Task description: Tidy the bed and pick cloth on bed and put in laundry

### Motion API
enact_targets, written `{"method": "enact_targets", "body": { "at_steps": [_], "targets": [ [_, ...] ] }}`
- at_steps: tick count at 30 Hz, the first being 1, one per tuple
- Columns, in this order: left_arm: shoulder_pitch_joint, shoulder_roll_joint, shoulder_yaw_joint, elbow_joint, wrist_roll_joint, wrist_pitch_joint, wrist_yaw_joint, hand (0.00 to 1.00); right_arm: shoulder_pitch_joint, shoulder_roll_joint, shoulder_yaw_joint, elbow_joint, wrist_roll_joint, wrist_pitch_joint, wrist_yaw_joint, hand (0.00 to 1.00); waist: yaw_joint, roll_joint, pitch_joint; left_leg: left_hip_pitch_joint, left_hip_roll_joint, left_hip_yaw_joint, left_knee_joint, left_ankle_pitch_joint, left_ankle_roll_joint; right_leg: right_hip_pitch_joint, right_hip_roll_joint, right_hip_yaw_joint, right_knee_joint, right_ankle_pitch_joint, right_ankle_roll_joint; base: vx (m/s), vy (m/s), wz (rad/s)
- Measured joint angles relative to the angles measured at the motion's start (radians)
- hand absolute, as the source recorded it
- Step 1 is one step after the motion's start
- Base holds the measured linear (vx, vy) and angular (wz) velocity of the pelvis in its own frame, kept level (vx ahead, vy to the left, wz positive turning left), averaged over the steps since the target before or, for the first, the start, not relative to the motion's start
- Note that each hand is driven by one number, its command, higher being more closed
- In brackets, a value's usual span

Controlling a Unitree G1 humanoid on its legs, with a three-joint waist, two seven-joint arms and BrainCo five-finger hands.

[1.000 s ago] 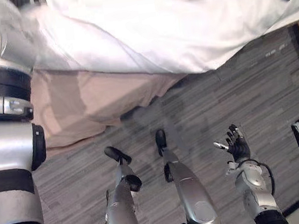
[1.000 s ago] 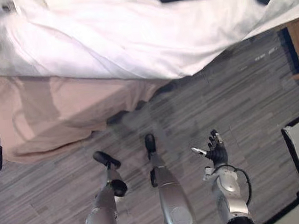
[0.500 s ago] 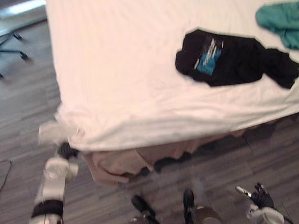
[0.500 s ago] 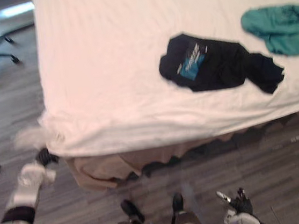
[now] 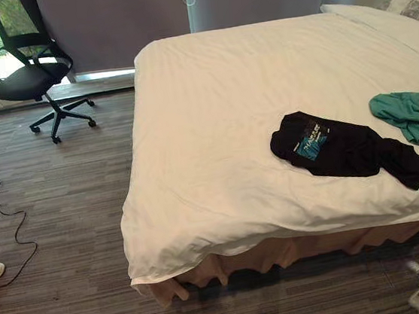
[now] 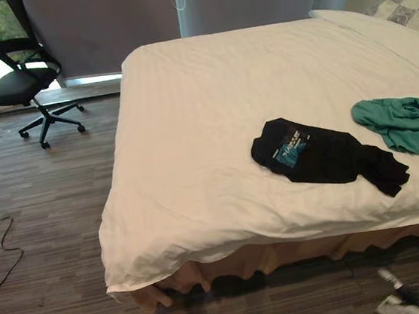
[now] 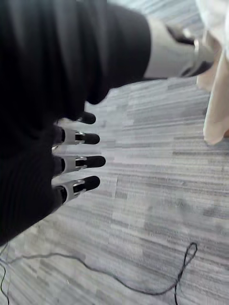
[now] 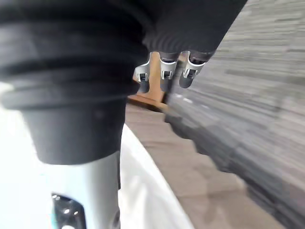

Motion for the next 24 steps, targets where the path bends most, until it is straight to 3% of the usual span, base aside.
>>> {"method": "enact_targets", "body": {
  "at_steps": [5, 7, 9, 13, 15, 19, 24],
  "targets": [
    [0.01, -0.04, -0.033, 0.015, -0.036, -0.021, 0.014, 0.0, -0.109, -0.046, 0.19, -0.244, -0.036, 0.03, 0.038, 1.0, -0.014, -0.001, -0.002, -0.018, -0.017, -0.019, 0.0, -0.005, 0.01, -0.015, -0.012, 0.008, 0.002, -0.005, 0.005, 0.03, 0.039, 0.07],
    [0.007, -0.04, -0.078, 0.011, -0.046, -0.061, 0.04, 0.0, -0.157, -0.046, 0.341, -0.362, -0.081, 0.034, 0.143, 1.0, -0.015, -0.002, -0.003, -0.028, -0.024, -0.024, 0.006, -0.005, 0.011, -0.027, -0.015, 0.012, 0.003, -0.003, 0.003, 0.08, 0.028, -0.01],
    [0.0, -0.04, -0.134, -0.017, -0.069, -0.116, 0.059, 0.0, -0.263, -0.048, 0.559, -0.463, -0.085, 0.025, 0.328, 1.0, -0.01, -0.014, 0.005, -0.034, -0.032, -0.065, 0.007, -0.003, 0.013, -0.035, -0.013, 0.019, 0.002, 0.008, 0.0, 0.13, -0.001, -0.1],
    [-0.051, -0.04, -0.22, -0.039, -0.081, -0.175, 0.06, 0.0, -0.446, -0.049, 0.764, -0.46, -0.004, 0.008, 0.534, 1.0, 0.001, -0.027, 0.033, -0.031, -0.031, -0.098, 0.007, -0.003, 0.013, -0.016, -0.011, 0.004, 0.002, 0.014, -0.007, 0.07, -0.003, 0.11],
    [-0.076, -0.049, -0.255, -0.06, -0.082, -0.198, 0.06, 0.0, -0.527, -0.049, 0.824, -0.462, 0.04, 0.011, 0.582, 1.0, 0.017, -0.022, 0.055, -0.034, -0.024, -0.103, 0.007, -0.002, 0.014, -0.017, -0.006, 0.003, 0.002, 0.025, -0.022, 0.0, 0.011, 0.11],
    [-0.192, -0.049, -0.329, -0.16, -0.105, -0.228, 0.062, 0.0, -0.755, -0.024, 0.91, -0.468, 0.08, 0.037, 0.6, 1.0, 0.035, -0.009, 0.19, -0.121, -0.018, -0.14, 0.007, 0.03, 0.04, -0.091, -0.005, -0.016, 0.021, 0.034, -0.025, -0.1, 0.009, 0.23],
    [-0.325, -0.045, -0.4, -0.247, -0.124, -0.228, 0.065, 0.0, -0.933, -0.001, 0.988, -0.426, 0.08, 0.063, 0.54, 1.0, 0.064, 0.026, 0.372, -0.231, -0.01, -0.17, 0.007, 0.08, 0.064, -0.196, -0.004, -0.039, 0.047, 0.054, -0.033, -0.13, 0.016, 0.2]
  ]
}}
